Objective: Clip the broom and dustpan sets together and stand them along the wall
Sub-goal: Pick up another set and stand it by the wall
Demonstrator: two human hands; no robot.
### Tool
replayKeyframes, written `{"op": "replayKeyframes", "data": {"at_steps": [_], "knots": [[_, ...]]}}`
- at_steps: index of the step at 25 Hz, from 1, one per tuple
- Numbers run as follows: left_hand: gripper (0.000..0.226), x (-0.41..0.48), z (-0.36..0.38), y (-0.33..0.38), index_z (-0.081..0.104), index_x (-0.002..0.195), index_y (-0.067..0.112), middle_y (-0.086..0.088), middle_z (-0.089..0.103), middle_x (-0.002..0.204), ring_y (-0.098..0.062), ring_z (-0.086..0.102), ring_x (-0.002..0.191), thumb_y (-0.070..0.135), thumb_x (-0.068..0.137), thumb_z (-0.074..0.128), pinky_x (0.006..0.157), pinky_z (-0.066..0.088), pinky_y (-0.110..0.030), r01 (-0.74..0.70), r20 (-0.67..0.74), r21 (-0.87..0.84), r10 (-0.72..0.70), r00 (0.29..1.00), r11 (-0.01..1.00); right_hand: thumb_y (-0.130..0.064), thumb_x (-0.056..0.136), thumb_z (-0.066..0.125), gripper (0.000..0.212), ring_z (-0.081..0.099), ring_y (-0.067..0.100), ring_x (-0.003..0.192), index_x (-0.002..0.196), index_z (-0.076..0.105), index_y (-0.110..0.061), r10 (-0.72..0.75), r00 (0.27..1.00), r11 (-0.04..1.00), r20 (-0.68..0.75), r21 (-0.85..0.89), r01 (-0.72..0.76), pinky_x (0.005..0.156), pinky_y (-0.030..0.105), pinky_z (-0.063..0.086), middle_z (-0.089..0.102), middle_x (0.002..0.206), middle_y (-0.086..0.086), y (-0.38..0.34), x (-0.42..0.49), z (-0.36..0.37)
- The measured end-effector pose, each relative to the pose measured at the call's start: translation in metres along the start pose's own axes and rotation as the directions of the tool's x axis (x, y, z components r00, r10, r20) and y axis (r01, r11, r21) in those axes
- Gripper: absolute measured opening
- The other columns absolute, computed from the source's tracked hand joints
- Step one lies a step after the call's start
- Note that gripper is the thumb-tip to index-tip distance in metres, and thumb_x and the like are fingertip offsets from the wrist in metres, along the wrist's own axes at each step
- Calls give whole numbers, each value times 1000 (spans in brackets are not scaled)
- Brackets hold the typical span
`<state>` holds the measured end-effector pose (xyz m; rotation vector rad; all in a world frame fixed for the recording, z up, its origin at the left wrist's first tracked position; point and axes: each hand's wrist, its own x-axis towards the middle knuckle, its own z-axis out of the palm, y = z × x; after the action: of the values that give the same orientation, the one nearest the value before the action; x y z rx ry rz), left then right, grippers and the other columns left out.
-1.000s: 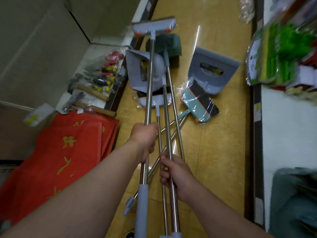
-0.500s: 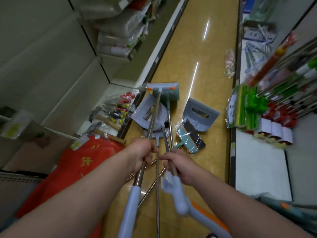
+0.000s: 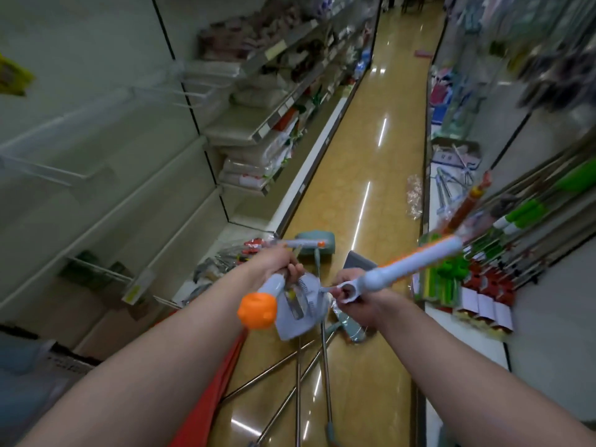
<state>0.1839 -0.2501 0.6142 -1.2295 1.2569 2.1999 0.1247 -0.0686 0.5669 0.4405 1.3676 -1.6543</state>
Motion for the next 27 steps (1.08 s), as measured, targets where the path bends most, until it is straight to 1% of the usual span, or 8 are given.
{"op": "replayKeyframes", "data": {"at_steps": [3, 5, 7, 9, 14, 19, 23, 27], "knots": [[24, -34, 12, 24, 52, 89, 0, -12, 51, 60, -9, 49, 28, 6, 104, 33, 28, 40, -14, -27, 93, -82, 34, 995, 996, -9, 100, 41, 27, 49, 10, 32, 76, 53, -6, -37, 999, 998, 27, 48, 36, 31, 15, 38, 54, 46, 6, -37, -54, 21], [28, -55, 24, 33, 52, 88, -2, -13, 55, 51, -10, 54, 31, 9, 104, 32, 30, 43, -17, -115, 142, -100, 129, 981, 988, -13, 99, 42, 34, 44, 9, 36, 68, 54, -8, -117, 992, 993, 42, -19, 118, 32, 13, 34, 52, 47, 3, -49, -88, 32], [29, -83, 41, 41, 52, 88, -3, -16, 54, 53, -12, 55, 33, 8, 104, 31, 31, 45, -17, -137, 211, -173, 173, 962, 975, -19, 99, 46, 35, 41, 11, 44, 65, 52, -12, -191, 981, 979, 25, -75, 192, 33, 14, 33, 48, 54, 1, -59, -115, 38], [26, -100, 49, 48, 52, 83, -2, -12, 49, 59, -12, 53, 34, 3, 100, 32, 31, 44, -17, -206, 207, -123, 228, 951, 971, -25, 97, 48, 36, 41, 13, 42, 63, 50, -13, -209, 978, 974, -15, -87, 207, 33, 15, 31, 45, 53, 1, -67, -132, 40], [4, -132, 69, 71, 48, 78, 7, -5, 36, 61, -11, 41, 34, 6, 78, 44, 25, 31, -12, -203, 254, 50, 184, 949, 978, -33, 91, 52, 34, 44, 13, 41, 64, 51, -13, -191, 977, 981, -93, -64, 185, 39, 20, 34, 48, 51, 4, -73, -156, 26], [33, -147, 83, 81, 49, 72, 13, -5, 42, 60, -11, 40, 40, 28, 97, 35, 26, 28, -15, -259, 255, 126, 221, 941, 958, -51, 94, 49, 39, 55, 16, 48, 87, 57, -13, -252, 963, 967, -96, -51, 248, 42, 20, 39, 46, 67, 5, -88, -168, 23], [36, -155, 92, 88, 49, 71, 17, -1, 41, 59, -12, 38, 44, 36, 98, 34, 31, 24, -15, -339, 192, 197, 303, 933, 920, -73, 90, 44, 65, 57, 19, 64, 105, 63, -12, -352, 936, 931, -21, -117, 347, 52, 25, 47, 53, 78, 7, -104, -179, 24], [39, -161, 97, 102, 52, 72, 18, -1, 41, 56, -16, 38, 44, 47, 93, 35, 38, 22, -16, -439, 169, 265, 407, 898, 858, -81, 84, 44, 74, 67, 22, 77, 122, 59, -19, -420, 901, 862, 106, -264, 432, 65, 29, 55, 62, 105, 14, -112, -185, 26]]}}
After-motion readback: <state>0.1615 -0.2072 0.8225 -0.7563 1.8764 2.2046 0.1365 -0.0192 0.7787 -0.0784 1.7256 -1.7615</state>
